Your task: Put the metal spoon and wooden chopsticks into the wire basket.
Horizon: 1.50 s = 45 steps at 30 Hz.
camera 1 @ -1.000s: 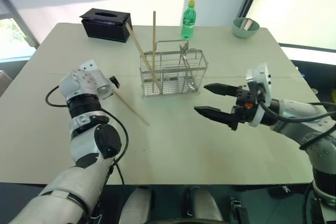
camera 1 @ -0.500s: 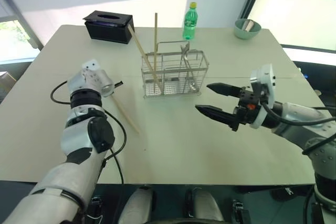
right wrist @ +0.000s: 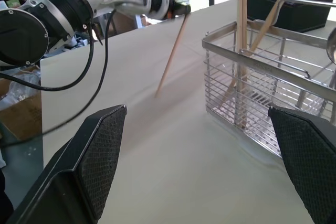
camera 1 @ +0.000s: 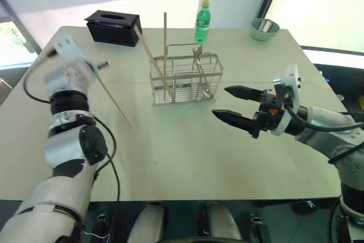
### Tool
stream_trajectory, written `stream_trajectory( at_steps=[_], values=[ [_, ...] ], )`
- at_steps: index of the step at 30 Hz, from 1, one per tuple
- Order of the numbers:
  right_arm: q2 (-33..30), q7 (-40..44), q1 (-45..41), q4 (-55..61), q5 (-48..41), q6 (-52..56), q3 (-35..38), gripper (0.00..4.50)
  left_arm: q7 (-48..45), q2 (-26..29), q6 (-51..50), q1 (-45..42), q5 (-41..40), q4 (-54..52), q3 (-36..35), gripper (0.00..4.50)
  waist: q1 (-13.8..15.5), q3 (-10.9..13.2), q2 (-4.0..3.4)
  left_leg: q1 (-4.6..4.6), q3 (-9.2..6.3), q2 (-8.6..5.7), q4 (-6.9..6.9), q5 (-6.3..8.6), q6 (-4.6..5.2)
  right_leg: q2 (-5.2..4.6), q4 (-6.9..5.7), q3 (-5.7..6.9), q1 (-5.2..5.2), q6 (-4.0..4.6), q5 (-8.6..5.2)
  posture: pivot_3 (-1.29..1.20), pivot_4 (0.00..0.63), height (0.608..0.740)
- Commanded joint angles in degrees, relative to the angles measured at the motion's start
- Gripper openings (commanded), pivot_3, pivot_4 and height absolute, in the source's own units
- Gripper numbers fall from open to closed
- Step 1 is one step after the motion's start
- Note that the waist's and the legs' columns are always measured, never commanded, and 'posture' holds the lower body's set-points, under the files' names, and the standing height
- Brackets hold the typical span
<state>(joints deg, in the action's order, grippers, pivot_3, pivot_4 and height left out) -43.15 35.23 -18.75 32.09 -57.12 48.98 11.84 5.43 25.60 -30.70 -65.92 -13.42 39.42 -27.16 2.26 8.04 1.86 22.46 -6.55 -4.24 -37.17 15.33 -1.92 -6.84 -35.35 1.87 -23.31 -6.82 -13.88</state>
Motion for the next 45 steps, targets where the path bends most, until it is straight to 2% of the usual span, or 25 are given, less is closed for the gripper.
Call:
stream_trajectory(
  at_steps=[1, 6, 13, 20, 26, 29, 35, 36, 40, 42, 45],
  values=[
    [0.7, -1.5, -0.7, 0.9, -2.1, 0.3, 1.3, 4.50, -8.6, 1.8, 13.9, -4.6, -3.1, -10.9, 1.3, 0.01, 0.2, 0.0, 0.01, 0.01, -0.01, -0.01, -0.01, 0.01, 0.01, -0.02, 0.09, 0.00, 0.06, 0.02, 0.02, 0.00, 0.150, 0.667],
    [0.4, -1.7, -0.2, 0.9, -2.6, 0.5, 1.7, 4.50, -14.2, -1.0, 15.5, -9.2, -9.0, -15.5, 2.1, 0.01, 0.1, 0.0, -0.02, -0.03, 0.01, -0.14, -0.09, 0.26, 0.46, -0.14, 0.15, 0.01, 0.21, 0.00, 0.02, 0.00, 0.150, 0.667],
    [0.0, -2.7, 1.1, 1.8, -2.7, 0.2, 2.4, 4.50, -21.9, -9.6, 15.9, -7.4, -10.6, -19.3, 10.4, 0.01, -0.1, 0.0, -0.02, -0.08, -0.02, -0.05, -0.14, 0.27, 0.53, 0.02, 0.06, 0.02, 0.23, -0.01, 0.02, 0.00, 0.150, 0.667],
    [0.3, -5.1, 3.8, 4.2, -3.5, -0.3, 3.7, 4.50, -25.0, -14.1, 19.8, -2.1, -7.3, -17.4, 15.7, 0.01, -0.7, 0.0, -0.13, -0.07, 0.04, -0.02, -0.08, 0.27, 0.55, 0.05, 0.06, -0.01, 0.13, -0.01, 0.03, 0.00, 0.150, 0.667],
    [0.4, -7.1, 5.5, 5.3, -4.8, -0.5, 5.5, 4.50, -26.8, -16.3, 27.8, 2.8, -2.9, -14.2, 19.5, 0.01, -0.1, 0.0, -0.13, -0.09, 0.05, -0.03, -0.12, 0.28, 0.57, 0.04, 0.08, -0.01, 0.20, -0.01, 0.03, 0.00, 0.150, 0.667],
    [0.3, -7.8, 5.7, 5.4, -4.9, -0.5, 5.6, 4.50, -27.4, -17.5, 29.2, 4.6, -2.9, -13.2, 19.6, 1.21, 0.0, 0.0, -0.13, -0.08, 0.04, -0.03, -0.12, 0.28, 0.58, 0.04, 0.08, -0.01, 0.21, 0.00, 0.02, 0.00, 0.150, 0.667],
    [0.0, -8.0, 5.1, 4.8, -5.1, -0.5, 5.7, 4.50, -26.1, -18.4, 25.2, 7.1, -4.7, -17.2, 19.0, 4.33, 0.0, 0.0, -0.13, -0.07, 0.04, -0.03, -0.12, 0.30, 0.61, 0.04, 0.10, 0.00, 0.21, 0.00, 0.02, 0.00, 0.150, 0.667],
    [-0.2, -7.8, 4.9, 4.5, -4.7, -0.6, 5.5, 4.50, -25.9, -18.2, 23.7, 7.6, -5.2, -18.6, 18.8, 4.47, -0.1, 0.0, -0.13, -0.07, 0.04, -0.02, -0.12, 0.30, 0.61, 0.04, 0.10, 0.00, 0.20, 0.00, 0.02, 0.00, 0.150, 0.667],
    [-1.1, -6.2, 4.1, 3.0, -2.0, -1.3, 4.5, 4.50, -26.0, -16.1, 15.2, 8.7, -9.0, -24.6, 17.2, 4.47, -0.1, 0.0, -0.13, -0.07, 0.03, -0.02, -0.13, 0.30, 0.62, 0.05, 0.07, 0.00, 0.20, -0.01, 0.02, 0.00, 0.150, 0.667],
    [-1.9, -5.0, 3.2, 0.4, 0.8, -2.5, 4.4, 4.50, -29.4, -10.6, 6.2, 9.5, -12.8, -29.6, 16.3, 4.47, -0.6, 0.0, -0.15, -0.09, 0.04, -0.01, -0.13, 0.30, 0.61, 0.08, 0.06, -0.01, 0.20, 0.00, 0.02, 0.00, 0.150, 0.667],
    [-4.1, -2.6, 2.7, -4.2, 6.4, -5.2, 4.5, 4.50, -38.5, 3.0, -1.0, 13.5, -13.5, -36.0, 17.1, 4.47, -2.0, 0.0, -0.28, -0.12, 0.04, 0.01, -0.06, 0.30, 0.61, 0.11, 0.03, -0.01, 0.17, 0.01, 0.01, 0.00, 0.150, 0.667]
  ],
)
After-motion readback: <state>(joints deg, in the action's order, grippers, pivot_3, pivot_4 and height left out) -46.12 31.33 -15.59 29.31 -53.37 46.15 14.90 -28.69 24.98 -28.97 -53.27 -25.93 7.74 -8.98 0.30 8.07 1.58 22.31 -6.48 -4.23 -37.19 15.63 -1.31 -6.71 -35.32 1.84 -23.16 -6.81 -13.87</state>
